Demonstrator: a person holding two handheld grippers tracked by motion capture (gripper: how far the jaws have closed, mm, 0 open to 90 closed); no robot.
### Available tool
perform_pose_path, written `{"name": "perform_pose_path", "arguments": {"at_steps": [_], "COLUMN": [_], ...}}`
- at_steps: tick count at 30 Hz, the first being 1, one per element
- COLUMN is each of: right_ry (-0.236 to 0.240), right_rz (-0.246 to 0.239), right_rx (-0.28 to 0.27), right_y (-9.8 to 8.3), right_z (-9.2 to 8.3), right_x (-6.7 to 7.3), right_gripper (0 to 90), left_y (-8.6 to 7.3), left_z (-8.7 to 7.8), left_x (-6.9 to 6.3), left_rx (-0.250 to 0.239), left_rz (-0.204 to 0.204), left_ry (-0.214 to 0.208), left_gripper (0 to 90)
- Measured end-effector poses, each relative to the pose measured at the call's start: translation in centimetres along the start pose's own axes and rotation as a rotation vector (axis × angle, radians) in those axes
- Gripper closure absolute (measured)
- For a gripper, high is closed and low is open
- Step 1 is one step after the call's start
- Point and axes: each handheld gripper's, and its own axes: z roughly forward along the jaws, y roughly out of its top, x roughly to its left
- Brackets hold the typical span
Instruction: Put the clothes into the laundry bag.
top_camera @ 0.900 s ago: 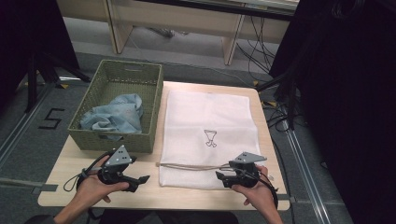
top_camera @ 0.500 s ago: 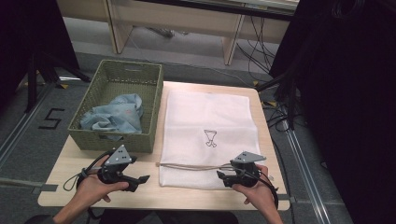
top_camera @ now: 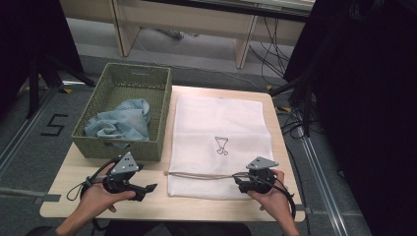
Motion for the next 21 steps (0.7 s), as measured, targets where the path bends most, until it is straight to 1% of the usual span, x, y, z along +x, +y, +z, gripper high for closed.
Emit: {"name": "perform_pose_path", "arguments": {"at_steps": [1, 2, 3, 4, 5, 6, 7, 8, 10, 11, 12, 14, 15, 16, 17, 18, 19, 20, 21], "right_ry": [-0.007, -0.020, -0.020, -0.022, -0.022, -0.018, -0.021, -0.009, 0.010, 0.018, 0.034, 0.056, 0.073, 0.086, 0.095, 0.095, 0.096, 0.104, 0.114], "right_rz": [0.011, -0.009, -0.011, -0.005, -0.005, 0.015, -0.001, 0.002, -0.007, -0.014, -0.023, -0.028, -0.036, -0.041, -0.065, -0.065, -0.051, -0.052, -0.047], "right_rx": [0.024, 0.022, 0.023, 0.014, 0.022, 0.035, 0.023, 0.028, 0.024, 0.015, 0.021, 0.006, 0.014, 0.016, 0.028, 0.028, 0.026, 0.033, 0.048], "right_y": [0.0, -0.1, -0.2, -0.2, -0.2, -0.1, 0.0, 0.2, 0.7, 0.9, 1.2, 1.7, 2.0, 2.1, 2.5, 2.5, 2.5, 2.6, 2.6], "right_z": [0.1, 0.3, 0.4, 0.6, 0.7, 0.9, 1.3, 1.6, 2.1, 2.6, 2.8, 3.8, 4.0, 4.3, 5.2, 5.2, 5.5, 5.8, 6.1], "right_x": [-0.2, -0.7, -1.0, -1.2, -1.3, -1.3, -1.4, -1.4, -1.1, -1.0, -0.9, -0.5, -0.4, -0.3, 0.0, 0.0, 0.3, 0.4, 0.6], "right_gripper": [31.2, 31.2, 31.2, 31.2, 31.2, 31.2, 31.2, 31.2, 31.2, 31.2, 31.2, 31.3, 31.9, 32.3, 32.3, 32.3, 32.3, 32.3, 32.4], "left_y": [0.0, 0.0, 0.0, 0.0, 0.0, 0.0, 0.0, 0.0, 0.0, 0.0, 0.0, 0.0, 0.0, 0.0, -0.1, -0.1, -0.1, -0.1, -0.1], "left_z": [0.0, 0.0, -0.1, 0.0, 0.0, 0.1, 0.2, 0.2, 0.2, 0.2, 0.2, 0.2, 0.2, 0.1, 0.2, 0.2, 0.1, 0.1, 0.1], "left_x": [0.1, 0.1, 0.1, 0.2, 0.3, 0.3, 0.2, 0.3, 0.3, 0.3, 0.3, 0.5, 0.5, 0.5, 0.6, 0.6, 0.6, 0.8, 0.7], "left_rx": [0.009, 0.007, 0.006, 0.006, 0.007, 0.006, 0.010, 0.008, 0.006, 0.004, 0.006, 0.004, 0.003, 0.006, 0.004, 0.004, 0.006, 0.004, 0.006], "left_rz": [0.008, 0.003, 0.003, 0.012, 0.015, 0.015, -0.007, -0.002, -0.005, -0.003, -0.002, -0.007, -0.012, -0.005, -0.021, -0.021, -0.013, 0.002, -0.008], "left_ry": [-0.001, 0.003, 0.003, 0.000, -0.005, -0.003, 0.000, -0.001, 0.001, 0.007, 0.007, 0.007, 0.012, 0.014, 0.007, 0.007, 0.014, 0.010, 0.012], "left_gripper": [18.6, 18.5, 18.6, 18.6, 18.5, 18.6, 18.6, 18.6, 18.6, 18.7, 18.7, 18.8, 18.8, 18.8, 18.8, 18.7, 18.7, 18.8, 18.8]}}
